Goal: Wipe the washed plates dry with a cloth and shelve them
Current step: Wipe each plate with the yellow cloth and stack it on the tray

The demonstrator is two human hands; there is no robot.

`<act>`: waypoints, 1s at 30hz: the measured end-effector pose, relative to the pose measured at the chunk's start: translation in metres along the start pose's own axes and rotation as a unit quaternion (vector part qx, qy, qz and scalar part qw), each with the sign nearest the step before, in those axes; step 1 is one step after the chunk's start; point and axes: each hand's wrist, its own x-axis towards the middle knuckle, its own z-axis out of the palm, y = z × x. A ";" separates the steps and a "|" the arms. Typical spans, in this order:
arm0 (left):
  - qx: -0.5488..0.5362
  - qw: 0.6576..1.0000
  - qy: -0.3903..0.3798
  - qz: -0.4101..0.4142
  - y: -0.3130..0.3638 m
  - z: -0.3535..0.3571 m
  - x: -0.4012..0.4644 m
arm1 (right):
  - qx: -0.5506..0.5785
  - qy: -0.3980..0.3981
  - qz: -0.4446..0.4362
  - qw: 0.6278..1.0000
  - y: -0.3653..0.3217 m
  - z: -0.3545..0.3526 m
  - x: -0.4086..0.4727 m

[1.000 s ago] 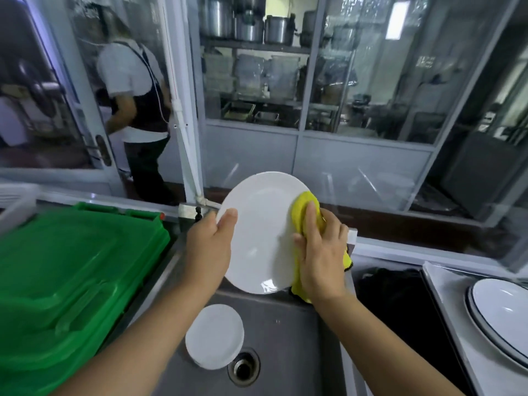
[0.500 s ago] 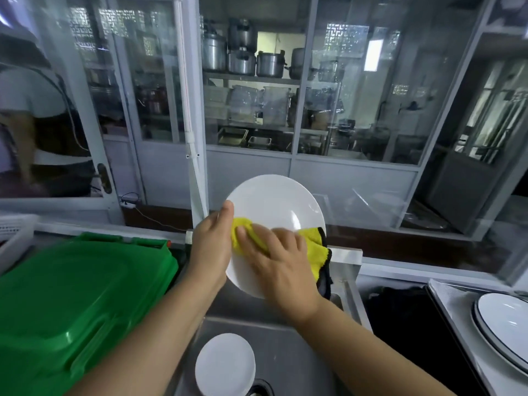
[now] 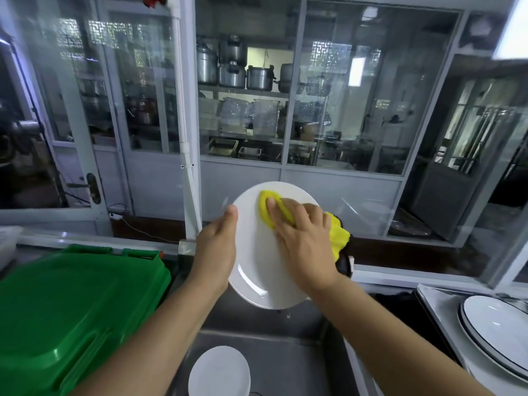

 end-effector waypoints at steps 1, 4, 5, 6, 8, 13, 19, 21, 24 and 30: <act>-0.001 1.000 0.006 -0.003 0.002 0.001 0.000 | 0.013 0.006 -0.013 1.000 -0.011 0.000 -0.002; 0.005 1.000 0.024 -0.012 0.011 0.004 -0.002 | 0.043 0.023 -0.045 0.998 -0.038 0.000 -0.013; 0.001 1.000 0.022 -0.014 0.013 0.004 -0.003 | 0.042 0.026 -0.048 0.998 -0.042 -0.001 -0.013; -0.004 1.000 0.018 -0.014 0.014 0.004 -0.005 | 0.040 0.028 -0.046 0.998 -0.045 -0.003 -0.010; -0.001 1.000 0.000 0.005 0.014 0.006 -0.010 | 0.034 0.034 -0.025 0.999 -0.046 -0.008 0.004; -0.011 0.999 -0.033 0.041 0.008 0.006 -0.018 | 0.052 0.042 0.062 0.996 -0.028 -0.019 0.041; -0.055 0.996 0.003 0.065 0.009 -0.002 -0.028 | 0.095 0.038 0.219 0.970 -0.006 -0.031 0.033; -0.055 0.996 0.001 0.067 0.006 -0.002 -0.036 | 0.126 0.013 0.265 0.956 -0.001 -0.032 0.026; -0.003 0.997 -0.065 0.038 0.003 -0.007 -0.037 | 0.138 -0.001 0.256 0.957 0.010 -0.041 0.022; 0.119 0.962 -0.245 -0.002 0.042 -0.016 -0.008 | 0.039 0.019 0.052 0.998 0.014 -0.055 0.026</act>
